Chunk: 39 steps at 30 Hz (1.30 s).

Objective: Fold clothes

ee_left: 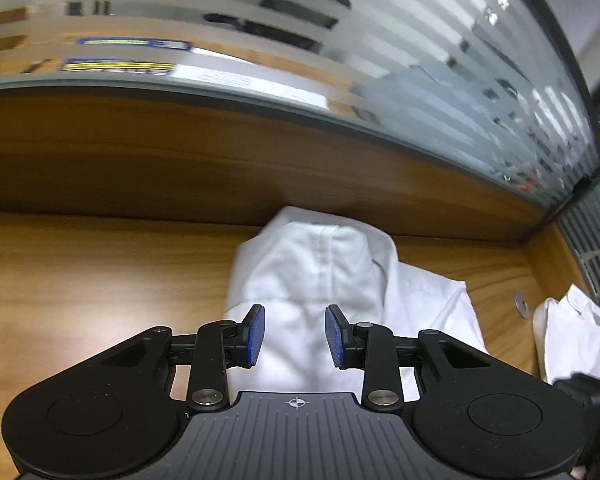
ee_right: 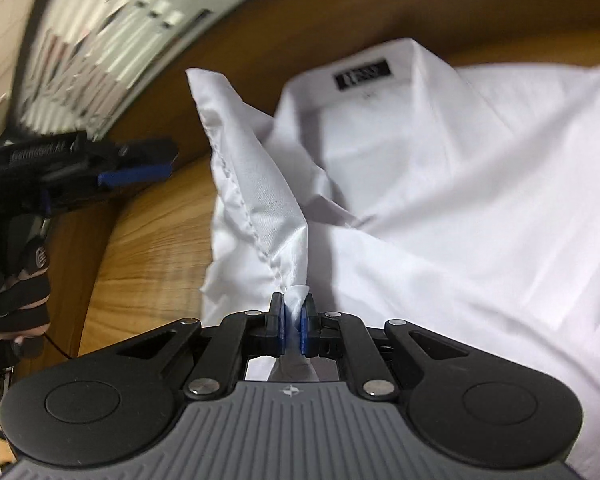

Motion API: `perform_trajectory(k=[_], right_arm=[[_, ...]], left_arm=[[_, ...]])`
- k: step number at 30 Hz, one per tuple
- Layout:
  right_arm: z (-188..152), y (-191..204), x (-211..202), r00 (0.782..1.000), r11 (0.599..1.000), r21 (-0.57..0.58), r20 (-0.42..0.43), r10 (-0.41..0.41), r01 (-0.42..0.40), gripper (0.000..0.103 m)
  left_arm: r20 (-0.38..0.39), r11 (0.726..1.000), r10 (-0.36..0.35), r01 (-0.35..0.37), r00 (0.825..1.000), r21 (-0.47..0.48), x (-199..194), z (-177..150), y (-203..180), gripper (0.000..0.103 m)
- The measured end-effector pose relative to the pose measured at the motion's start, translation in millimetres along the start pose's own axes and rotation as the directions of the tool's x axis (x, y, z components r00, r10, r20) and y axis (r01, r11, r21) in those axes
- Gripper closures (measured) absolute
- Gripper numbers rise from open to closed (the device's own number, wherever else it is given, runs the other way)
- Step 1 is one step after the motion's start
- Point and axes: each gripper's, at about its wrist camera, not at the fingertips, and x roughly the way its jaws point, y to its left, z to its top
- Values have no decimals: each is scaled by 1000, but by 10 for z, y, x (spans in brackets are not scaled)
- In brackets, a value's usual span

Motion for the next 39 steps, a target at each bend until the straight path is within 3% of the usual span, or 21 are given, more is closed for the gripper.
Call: perform_trajectory(k=[5,14,17,22,27,32,39], right_arm=[[-67,-1,-140,999,1000,15,47,7,-7,95],[-168,-85,12,997,996,39,29,-75,74,94],[-182,17,-8,994,995,10,36,-103,102,84],[-191,176,-385,986,983,-100,74,-149,156,72],[-320,388,-918,973,967,-122,98,-211,222,69],[-814,535,-1329,960,963,-41,101,-261,266,67],[-1792,771,-1644,941,943,145,120,-316,298,67]], left_arm=[[-5,998,-48,48,999,39,349,84,-113,68],[-44,999,-14,16,999,35,889,100,-31,69],[-53,999,-18,19,998,29,879,133,-36,68],[-42,999,-13,15,999,30,417,228,-120,61],[-49,999,7,-5,999,47,-191,156,-146,57],[-72,996,10,-4,997,89,-575,-30,-79,54],[-160,977,-15,49,987,208,-727,-386,-43,53]])
